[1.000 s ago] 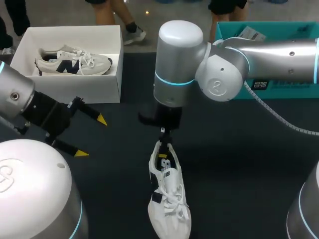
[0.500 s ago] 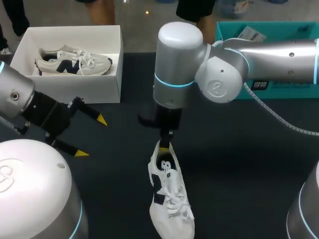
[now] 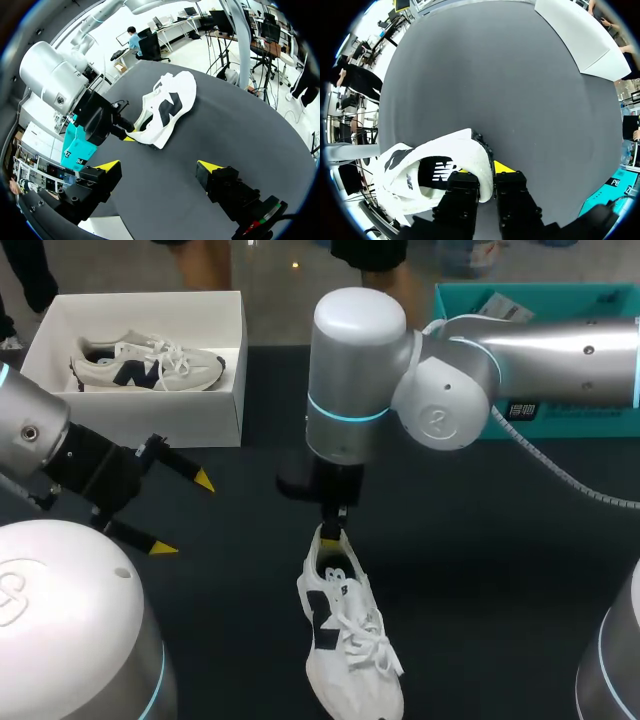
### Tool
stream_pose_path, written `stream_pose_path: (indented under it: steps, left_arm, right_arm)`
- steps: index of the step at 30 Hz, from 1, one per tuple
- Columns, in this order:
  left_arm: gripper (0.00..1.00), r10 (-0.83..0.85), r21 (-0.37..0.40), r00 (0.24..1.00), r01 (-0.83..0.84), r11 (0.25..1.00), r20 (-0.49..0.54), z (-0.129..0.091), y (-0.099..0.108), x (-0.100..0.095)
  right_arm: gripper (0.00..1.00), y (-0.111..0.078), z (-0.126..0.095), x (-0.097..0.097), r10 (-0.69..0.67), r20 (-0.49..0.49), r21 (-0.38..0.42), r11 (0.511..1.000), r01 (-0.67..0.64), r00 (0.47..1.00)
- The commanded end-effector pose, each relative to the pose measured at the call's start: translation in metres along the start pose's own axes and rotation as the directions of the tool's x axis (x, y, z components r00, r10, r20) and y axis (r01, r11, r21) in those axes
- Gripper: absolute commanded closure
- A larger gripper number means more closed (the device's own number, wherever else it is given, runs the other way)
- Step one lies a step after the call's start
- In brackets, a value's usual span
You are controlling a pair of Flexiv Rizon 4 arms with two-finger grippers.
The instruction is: Take the shoe out of the shoebox, open the shoe tongue, remove and reinsert the insole, then place the shoe into the shoebox
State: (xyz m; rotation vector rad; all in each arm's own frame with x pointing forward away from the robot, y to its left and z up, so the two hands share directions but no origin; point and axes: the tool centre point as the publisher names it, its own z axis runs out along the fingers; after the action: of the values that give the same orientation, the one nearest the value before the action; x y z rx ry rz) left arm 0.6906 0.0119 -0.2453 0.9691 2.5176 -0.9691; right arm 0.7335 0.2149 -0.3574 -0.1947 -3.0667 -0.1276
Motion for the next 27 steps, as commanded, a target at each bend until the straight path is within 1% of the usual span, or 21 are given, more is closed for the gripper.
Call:
stream_pose_path:
  steps: [1,4,8,14,17,20,22,23,24,27]
  left_arm:
    - [0.00,0.000,-0.002,1.000,0.000,1.000,-0.002,0.000,-0.001,0.000]
    - [0.00,0.000,-0.002,1.000,0.000,1.000,-0.002,0.000,-0.001,0.000]
    - [0.00,0.000,-0.002,1.000,0.000,1.000,-0.002,0.000,-0.001,0.000]
    - [0.00,0.000,-0.002,1.000,0.000,1.000,-0.002,0.000,-0.001,0.000]
    - [0.00,0.000,-0.002,1.000,0.000,1.000,-0.002,0.000,-0.001,0.000]
    - [0.00,0.000,-0.002,1.000,0.000,1.000,-0.002,0.000,-0.001,0.000]
    - [0.00,0.000,-0.002,1.000,0.000,1.000,-0.002,0.000,-0.001,0.000]
    - [0.00,0.000,-0.002,1.000,0.000,1.000,-0.002,0.000,-0.001,0.000]
    - [0.00,0.000,-0.002,1.000,0.000,1.000,-0.002,0.000,-0.001,0.000]
    - [0.00,0.000,-0.002,1.000,0.000,1.000,-0.002,0.000,-0.001,0.000]
  right_arm:
    - [1.00,-0.003,-0.014,0.007,0.004,0.025,0.004,1.000,-0.004,1.000]
    - [1.00,-0.005,-0.026,0.008,0.007,0.050,0.007,1.000,-0.008,0.999]
    - [1.00,-0.009,-0.049,0.006,0.005,0.086,0.025,1.000,-0.007,0.996]
    - [1.00,-0.018,-0.098,-0.003,0.011,0.145,0.063,0.998,-0.020,0.989]
    - [1.00,-0.024,-0.124,-0.009,0.006,0.157,0.072,0.997,-0.018,0.988]
    - [1.00,-0.031,-0.145,-0.015,0.005,0.173,0.092,0.996,-0.021,0.985]
    - [1.00,-0.035,-0.164,-0.018,0.006,0.183,0.094,0.995,-0.023,0.983]
    - [1.00,-0.037,-0.170,-0.020,0.008,0.195,0.098,0.995,-0.027,0.981]
    - [1.00,-0.039,-0.181,-0.023,0.009,0.206,0.112,0.993,-0.032,0.979]
    - [1.00,-0.042,-0.201,-0.028,0.005,0.228,0.127,0.991,-0.035,0.974]
